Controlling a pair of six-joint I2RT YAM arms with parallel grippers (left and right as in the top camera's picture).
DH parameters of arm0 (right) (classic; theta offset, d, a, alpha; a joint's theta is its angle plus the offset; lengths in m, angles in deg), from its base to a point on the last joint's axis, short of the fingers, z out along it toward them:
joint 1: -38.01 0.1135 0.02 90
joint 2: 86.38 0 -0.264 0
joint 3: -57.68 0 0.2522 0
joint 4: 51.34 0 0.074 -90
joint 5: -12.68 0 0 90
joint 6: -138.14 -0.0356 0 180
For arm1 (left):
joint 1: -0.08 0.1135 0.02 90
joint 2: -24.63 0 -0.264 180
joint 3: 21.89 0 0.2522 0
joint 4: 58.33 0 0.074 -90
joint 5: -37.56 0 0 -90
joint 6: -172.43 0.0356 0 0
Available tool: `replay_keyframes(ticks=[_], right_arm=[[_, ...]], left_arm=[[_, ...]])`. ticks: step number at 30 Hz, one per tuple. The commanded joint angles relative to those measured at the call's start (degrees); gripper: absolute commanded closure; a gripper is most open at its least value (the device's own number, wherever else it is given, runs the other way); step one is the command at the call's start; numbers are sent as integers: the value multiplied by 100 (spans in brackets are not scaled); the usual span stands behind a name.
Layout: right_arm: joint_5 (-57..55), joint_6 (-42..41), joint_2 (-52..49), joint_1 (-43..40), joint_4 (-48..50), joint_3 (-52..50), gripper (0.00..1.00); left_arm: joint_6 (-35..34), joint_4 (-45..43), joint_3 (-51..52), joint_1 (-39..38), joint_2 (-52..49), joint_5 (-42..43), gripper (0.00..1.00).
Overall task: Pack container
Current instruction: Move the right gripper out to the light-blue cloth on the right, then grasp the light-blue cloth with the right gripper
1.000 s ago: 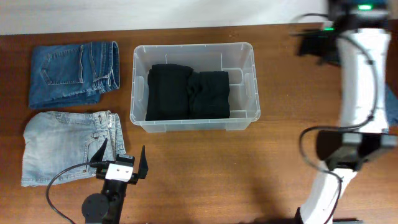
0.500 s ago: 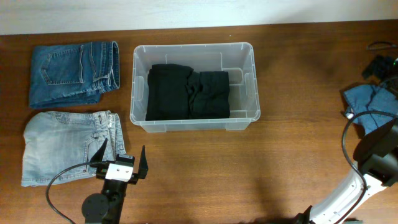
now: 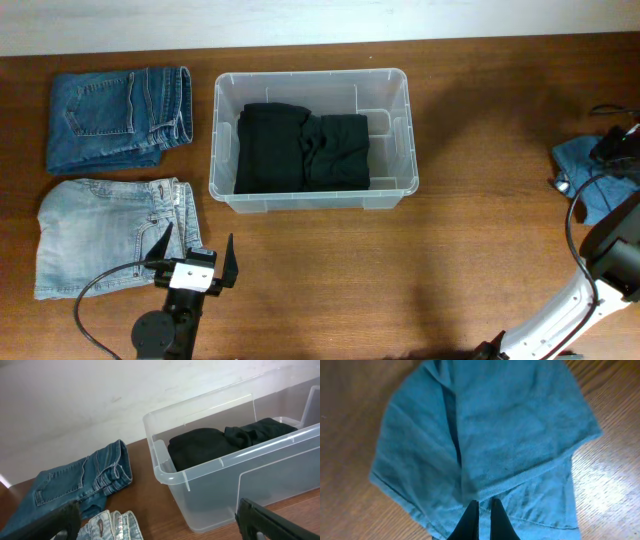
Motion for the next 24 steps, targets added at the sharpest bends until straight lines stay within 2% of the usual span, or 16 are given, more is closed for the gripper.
replay_keyframes(ticks=[1, 7, 10, 13, 15, 18, 21, 24], right_arm=[[-2, -74, -280, -33, -92, -74, 96], [66, -282, -483, -22, -321, -140, 96], [922, -332, -483, -13, -306, -330, 96], [1241, -1204, -483, 103, -269, -595, 96], [1381, -1528, -483, 258, -98, -730, 96], [2308, -1578, -483, 581, 391, -778, 96], [3108, -1987, -481, 879, 894, -739, 96], [3362, -2026, -479, 1069, 1038, -527, 96]], left_arm=[[50, 9, 28, 35, 33, -24, 1], [50, 9, 28, 35, 33, -24, 1], [50, 9, 28, 35, 33, -24, 1], [50, 9, 28, 35, 33, -24, 1], [48, 9, 28, 35, 33, -24, 1], [50, 9, 28, 35, 33, -24, 1], [50, 9, 28, 35, 33, -22, 0], [48, 9, 28, 35, 33, -24, 1]])
